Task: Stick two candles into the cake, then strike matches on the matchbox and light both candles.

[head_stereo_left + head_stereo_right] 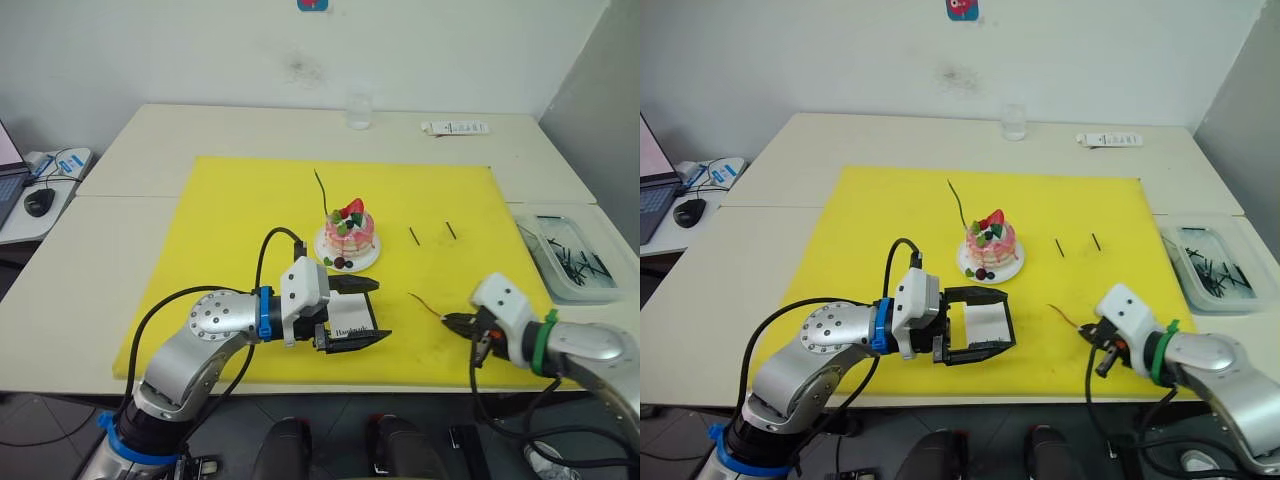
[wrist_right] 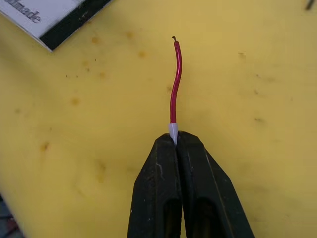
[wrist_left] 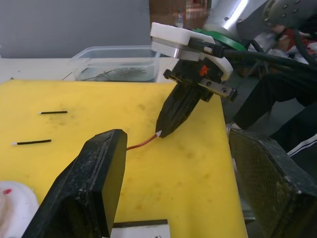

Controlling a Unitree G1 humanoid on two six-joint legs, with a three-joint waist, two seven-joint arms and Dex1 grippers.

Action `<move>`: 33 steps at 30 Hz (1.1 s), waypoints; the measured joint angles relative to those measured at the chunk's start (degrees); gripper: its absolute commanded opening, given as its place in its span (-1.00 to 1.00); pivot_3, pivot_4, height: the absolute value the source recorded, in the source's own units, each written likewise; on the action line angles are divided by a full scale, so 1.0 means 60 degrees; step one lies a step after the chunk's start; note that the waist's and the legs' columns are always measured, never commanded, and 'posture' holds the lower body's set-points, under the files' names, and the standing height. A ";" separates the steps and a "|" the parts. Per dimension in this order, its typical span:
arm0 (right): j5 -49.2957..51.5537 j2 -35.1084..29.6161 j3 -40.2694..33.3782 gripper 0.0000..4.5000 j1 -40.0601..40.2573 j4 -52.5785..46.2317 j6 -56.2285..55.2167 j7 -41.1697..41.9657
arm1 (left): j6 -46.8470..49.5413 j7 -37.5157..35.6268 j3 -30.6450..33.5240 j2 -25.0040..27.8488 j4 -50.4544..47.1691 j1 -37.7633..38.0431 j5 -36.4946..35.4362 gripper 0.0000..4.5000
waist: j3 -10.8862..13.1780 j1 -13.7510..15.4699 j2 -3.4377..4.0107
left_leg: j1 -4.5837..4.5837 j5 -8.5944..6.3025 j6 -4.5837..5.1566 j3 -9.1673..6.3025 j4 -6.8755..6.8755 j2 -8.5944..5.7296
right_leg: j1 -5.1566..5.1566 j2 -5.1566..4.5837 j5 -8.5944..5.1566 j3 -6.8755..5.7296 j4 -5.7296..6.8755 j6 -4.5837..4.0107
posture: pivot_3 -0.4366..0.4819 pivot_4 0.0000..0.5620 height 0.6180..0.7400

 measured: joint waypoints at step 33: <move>-0.1825 -0.2504 -0.1644 -0.25 0.1971 0.4114 -0.4490 0.4430 | -0.0004 0.0084 -0.1011 -0.0487 -0.0373 -0.0075 0.0052 0.62 | -0.0013 -0.0002 0.0023 | 0.0038 0.0001 0.0001 -0.0013 0.0010 -0.0004 | 0.0035 0.0006 0.0001 0.0004 0.0016 -0.0001 | -0.05 -0.47 1.00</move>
